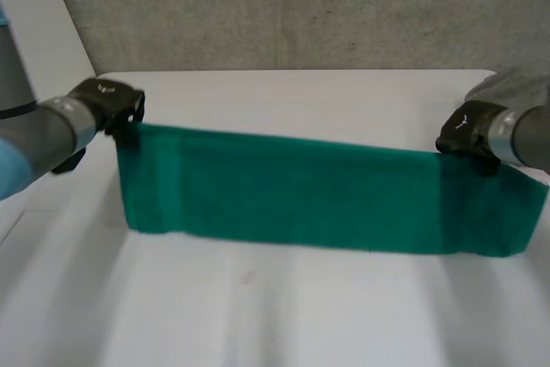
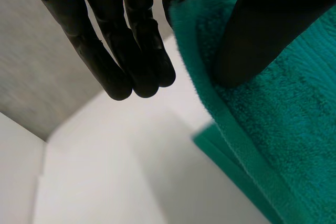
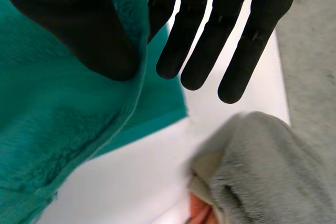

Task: Fold the laundry.

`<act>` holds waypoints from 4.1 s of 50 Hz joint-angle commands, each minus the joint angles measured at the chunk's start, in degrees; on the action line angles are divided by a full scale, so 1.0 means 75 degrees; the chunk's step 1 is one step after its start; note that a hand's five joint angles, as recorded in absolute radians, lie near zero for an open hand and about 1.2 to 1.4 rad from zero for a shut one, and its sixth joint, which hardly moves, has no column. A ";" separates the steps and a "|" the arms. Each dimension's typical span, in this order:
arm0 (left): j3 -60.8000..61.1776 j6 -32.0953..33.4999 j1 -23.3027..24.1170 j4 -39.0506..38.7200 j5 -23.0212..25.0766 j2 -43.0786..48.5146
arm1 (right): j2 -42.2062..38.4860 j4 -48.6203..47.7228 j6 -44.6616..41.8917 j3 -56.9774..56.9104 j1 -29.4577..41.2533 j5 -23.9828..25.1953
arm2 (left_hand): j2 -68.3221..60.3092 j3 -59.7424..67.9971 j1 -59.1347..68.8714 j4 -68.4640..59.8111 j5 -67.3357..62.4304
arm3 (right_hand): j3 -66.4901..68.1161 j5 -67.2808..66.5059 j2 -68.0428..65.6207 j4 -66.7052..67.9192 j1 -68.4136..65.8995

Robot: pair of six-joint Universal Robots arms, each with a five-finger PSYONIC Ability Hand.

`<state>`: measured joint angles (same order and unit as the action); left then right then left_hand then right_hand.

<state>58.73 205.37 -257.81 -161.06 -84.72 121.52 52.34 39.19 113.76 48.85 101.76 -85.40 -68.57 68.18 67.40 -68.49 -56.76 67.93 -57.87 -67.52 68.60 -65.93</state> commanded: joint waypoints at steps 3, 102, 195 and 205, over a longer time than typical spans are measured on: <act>-0.4183 -0.0791 0.0191 -0.1597 -0.0013 0.0802 | -0.0827 -0.3134 0.1189 -0.3463 0.0330 -0.0542 | -0.1525 0.1576 0.1680 -0.1535 -0.1765 | 0.1609 -0.1617 -0.1664 0.1520 -0.1876; 0.1392 -0.0652 -0.0372 -0.3650 0.0093 0.0204 | -0.2561 -0.3607 0.4285 -0.0349 -0.0256 0.1731 | -0.1525 0.1576 0.1680 -0.1535 -0.1765 | -0.3665 0.3657 0.3610 -0.3754 0.3398; 0.4778 0.2625 -0.1181 0.1424 0.0303 -0.1742 | 0.0403 0.1441 -0.0424 0.2370 -0.1380 0.0935 | -0.1525 0.1576 0.1680 -0.1535 -0.1765 | 0.1609 -0.1617 -0.1664 0.1520 -0.1876; 0.1608 0.1097 -0.0385 0.0254 0.0070 -0.0198 | -0.1012 0.0004 0.1411 0.0240 -0.0889 0.0899 | -0.1525 0.1576 0.1680 -0.1535 -0.1765 | 0.1609 -0.1617 -0.1664 0.1520 -0.1876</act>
<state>83.05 221.17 -263.90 -155.31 -83.38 114.02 49.78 44.62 116.72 58.60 92.92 -78.69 -68.60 68.20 67.40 -68.51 -56.76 67.72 -56.45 -66.95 68.37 -65.28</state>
